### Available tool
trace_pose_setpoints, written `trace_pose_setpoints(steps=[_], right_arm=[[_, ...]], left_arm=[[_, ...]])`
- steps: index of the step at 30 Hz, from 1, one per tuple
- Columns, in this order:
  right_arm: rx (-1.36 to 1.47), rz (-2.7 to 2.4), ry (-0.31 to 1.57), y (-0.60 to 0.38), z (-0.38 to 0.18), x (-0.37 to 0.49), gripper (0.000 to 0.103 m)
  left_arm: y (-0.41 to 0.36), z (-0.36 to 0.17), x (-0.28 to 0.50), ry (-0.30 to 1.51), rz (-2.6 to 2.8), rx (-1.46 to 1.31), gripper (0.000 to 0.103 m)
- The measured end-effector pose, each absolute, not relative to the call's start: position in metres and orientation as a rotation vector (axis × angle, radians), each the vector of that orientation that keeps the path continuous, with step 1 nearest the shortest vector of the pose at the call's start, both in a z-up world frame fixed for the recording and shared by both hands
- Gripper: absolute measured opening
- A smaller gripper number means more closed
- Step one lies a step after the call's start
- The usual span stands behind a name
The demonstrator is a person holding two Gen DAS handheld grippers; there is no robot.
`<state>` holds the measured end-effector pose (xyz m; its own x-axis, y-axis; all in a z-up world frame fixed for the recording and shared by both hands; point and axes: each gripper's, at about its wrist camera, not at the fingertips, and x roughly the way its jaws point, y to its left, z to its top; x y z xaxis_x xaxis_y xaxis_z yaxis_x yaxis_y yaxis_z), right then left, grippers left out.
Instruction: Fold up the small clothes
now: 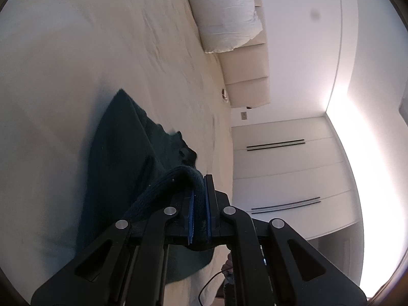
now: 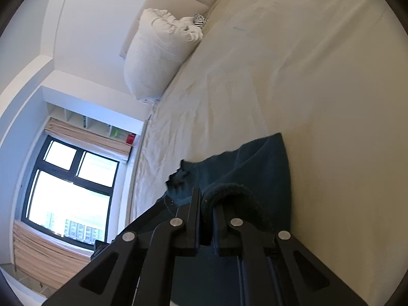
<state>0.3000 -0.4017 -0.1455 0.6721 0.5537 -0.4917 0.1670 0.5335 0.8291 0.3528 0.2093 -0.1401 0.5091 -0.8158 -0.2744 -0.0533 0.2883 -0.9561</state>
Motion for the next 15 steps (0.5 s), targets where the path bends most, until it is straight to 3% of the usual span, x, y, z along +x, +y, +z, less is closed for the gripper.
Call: trace_pose_setpoints(steps=[6,7,9,12,15], right_arm=[[1.061,0.16,0.875,-0.417,-0.173,0.315,0.014],[1.082,0.143,0.887,-0.42,-0.179,0.318,0.019],[1.134,0.117,0.87,-0.427,-0.187,0.318,0.05],[1.123,0.126,0.827,-0.429,-0.182,0.315,0.06],[1.053,0.111,0.833,-0.426,-0.172,0.311,0.06]], left_arm=[[0.213,-0.173,0.392,0.956,-0.523,-1.214,0.005],[0.215,-0.183,0.398,0.972,-0.495,-1.235,0.008],[0.22,-0.202,0.406,1.004,-0.456,-1.281,0.01],[0.23,-0.213,0.405,0.978,-0.447,-1.318,0.017],[0.24,-0.21,0.402,0.952,-0.431,-1.317,0.029]])
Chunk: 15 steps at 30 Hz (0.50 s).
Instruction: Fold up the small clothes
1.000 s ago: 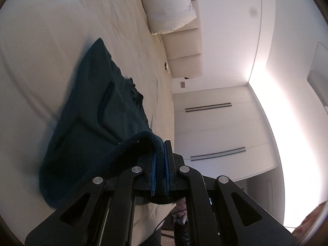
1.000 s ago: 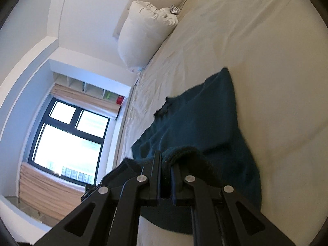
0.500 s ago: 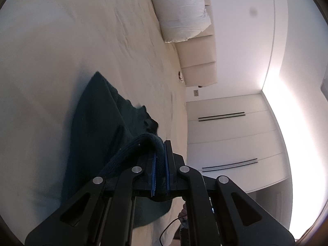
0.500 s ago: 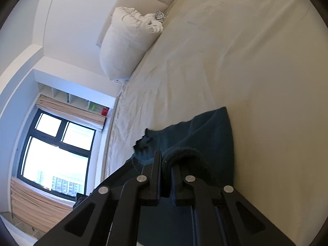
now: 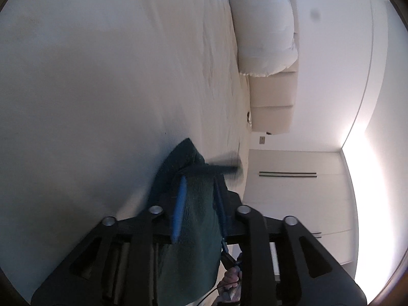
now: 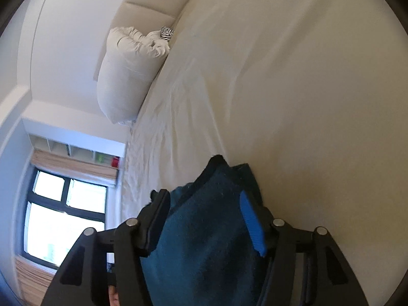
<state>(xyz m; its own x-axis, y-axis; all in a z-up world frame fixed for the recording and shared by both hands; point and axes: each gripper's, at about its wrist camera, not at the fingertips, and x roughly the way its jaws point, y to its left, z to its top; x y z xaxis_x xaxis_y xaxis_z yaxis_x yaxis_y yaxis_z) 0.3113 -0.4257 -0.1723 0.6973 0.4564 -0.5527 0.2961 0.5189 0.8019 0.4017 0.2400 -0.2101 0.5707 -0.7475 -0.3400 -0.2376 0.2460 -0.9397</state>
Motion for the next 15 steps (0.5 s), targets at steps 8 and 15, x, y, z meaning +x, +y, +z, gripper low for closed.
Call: trace_pose_setpoints(steps=[8,15], right_arm=[[0.883,0.017,0.797,-0.427,-0.138,0.275,0.067],[0.676,0.057,0.865,-0.394,-0.13,0.244,0.067]], left_arm=[[0.236,-0.182,0.373,0.958,-0.426,-1.119,0.059],[0.212,-0.167,0.321,0.965,-0.416,-0.908,0.059]])
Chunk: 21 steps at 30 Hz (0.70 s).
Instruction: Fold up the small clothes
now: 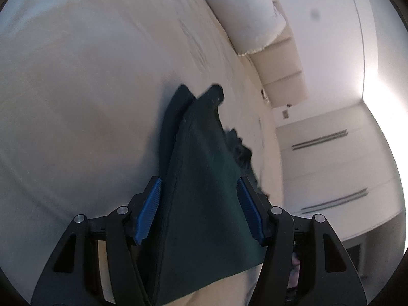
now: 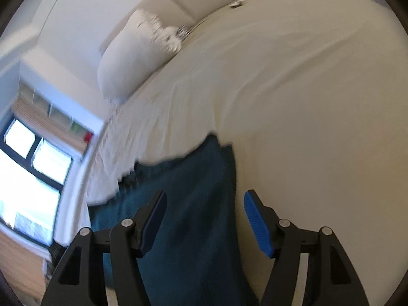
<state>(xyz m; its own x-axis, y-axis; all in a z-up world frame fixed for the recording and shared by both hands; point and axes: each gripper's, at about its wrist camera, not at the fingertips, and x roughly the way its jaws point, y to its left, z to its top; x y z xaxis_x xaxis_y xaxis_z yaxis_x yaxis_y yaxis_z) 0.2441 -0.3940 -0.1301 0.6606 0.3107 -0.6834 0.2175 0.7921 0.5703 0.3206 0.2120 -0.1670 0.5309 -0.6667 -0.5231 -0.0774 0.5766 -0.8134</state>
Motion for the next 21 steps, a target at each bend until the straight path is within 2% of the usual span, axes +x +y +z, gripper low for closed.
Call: trace_pose_setpoints(steps=[6,11,14,21], right_arm=[[0.645,0.051,0.863,-0.382,-0.13,0.221,0.067],[0.653,0.011,0.827,-0.393,-0.124,0.204,0.067],[0.656,0.007,0.846,-0.394,-0.128,0.201,0.067],[0.554,0.026,0.899,-0.373,-0.135,0.207,0.067]], left_arm=[[0.186,-0.154,0.304,0.969,-0.413,-0.733,0.059],[0.177,-0.158,0.297,0.984,-0.401,-0.682,0.041],[0.176,-0.155,0.293,0.982,-0.386,-0.644,0.037],[0.163,-0.142,0.266,0.971,-0.364,-0.503,0.037]])
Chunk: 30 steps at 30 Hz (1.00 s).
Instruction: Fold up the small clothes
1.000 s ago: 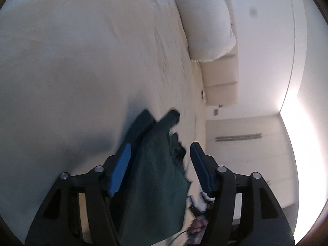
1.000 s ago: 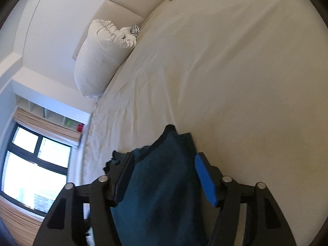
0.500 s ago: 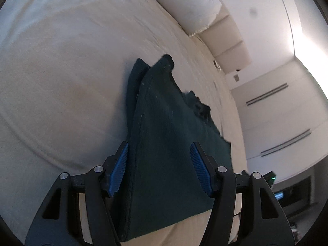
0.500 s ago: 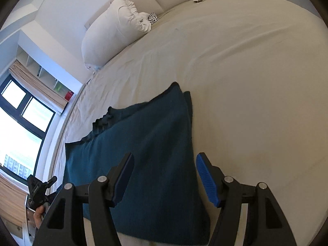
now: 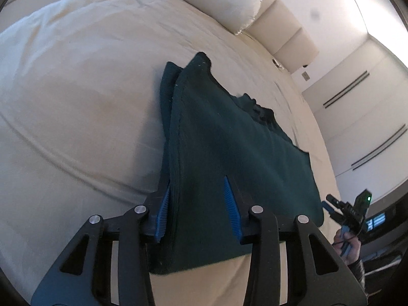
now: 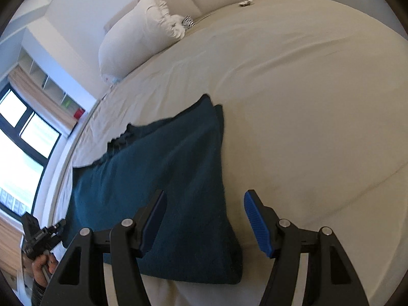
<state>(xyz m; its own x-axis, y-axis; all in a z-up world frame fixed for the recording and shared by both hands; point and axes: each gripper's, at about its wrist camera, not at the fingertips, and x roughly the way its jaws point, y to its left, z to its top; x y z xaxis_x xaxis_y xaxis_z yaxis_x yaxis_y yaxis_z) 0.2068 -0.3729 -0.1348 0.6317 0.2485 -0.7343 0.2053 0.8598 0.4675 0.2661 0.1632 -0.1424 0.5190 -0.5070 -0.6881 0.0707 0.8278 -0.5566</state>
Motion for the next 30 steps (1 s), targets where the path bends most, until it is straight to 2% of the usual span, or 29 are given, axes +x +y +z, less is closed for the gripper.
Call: trace_pose_setpoints(steps=[3,4,16,19,23,26,28,30], right_arm=[[0.535,0.022,0.904,-0.369,-0.136,0.207,0.067],[0.535,0.02,0.904,-0.369,-0.136,0.207,0.067],[0.557,0.029,0.908,-0.369,-0.138,0.199,0.067],[0.526,0.04,0.929,-0.362,-0.141,0.201,0.064],[0.502,0.031,0.956,-0.358,-0.145,0.202,0.06],[0.491,0.031,0.993,-0.356,-0.151,0.204,0.053],[0.457,0.028,1.014,-0.352,-0.154,0.206,0.043],[0.432,0.025,1.025,-0.35,-0.155,0.207,0.027]], left_arm=[[0.157,-0.145,0.259,0.972,-0.372,-0.47,0.036],[0.157,-0.146,0.258,0.974,-0.367,-0.468,0.032],[0.153,-0.142,0.255,0.939,-0.426,-0.385,0.032],[0.152,-0.14,0.251,0.924,-0.427,-0.361,0.032],[0.159,-0.144,0.253,0.943,-0.4,-0.373,0.011],[0.161,-0.145,0.253,0.953,-0.383,-0.358,0.004],[0.162,-0.147,0.252,0.957,-0.377,-0.36,0.004],[0.166,-0.148,0.251,0.954,-0.368,-0.379,0.004]])
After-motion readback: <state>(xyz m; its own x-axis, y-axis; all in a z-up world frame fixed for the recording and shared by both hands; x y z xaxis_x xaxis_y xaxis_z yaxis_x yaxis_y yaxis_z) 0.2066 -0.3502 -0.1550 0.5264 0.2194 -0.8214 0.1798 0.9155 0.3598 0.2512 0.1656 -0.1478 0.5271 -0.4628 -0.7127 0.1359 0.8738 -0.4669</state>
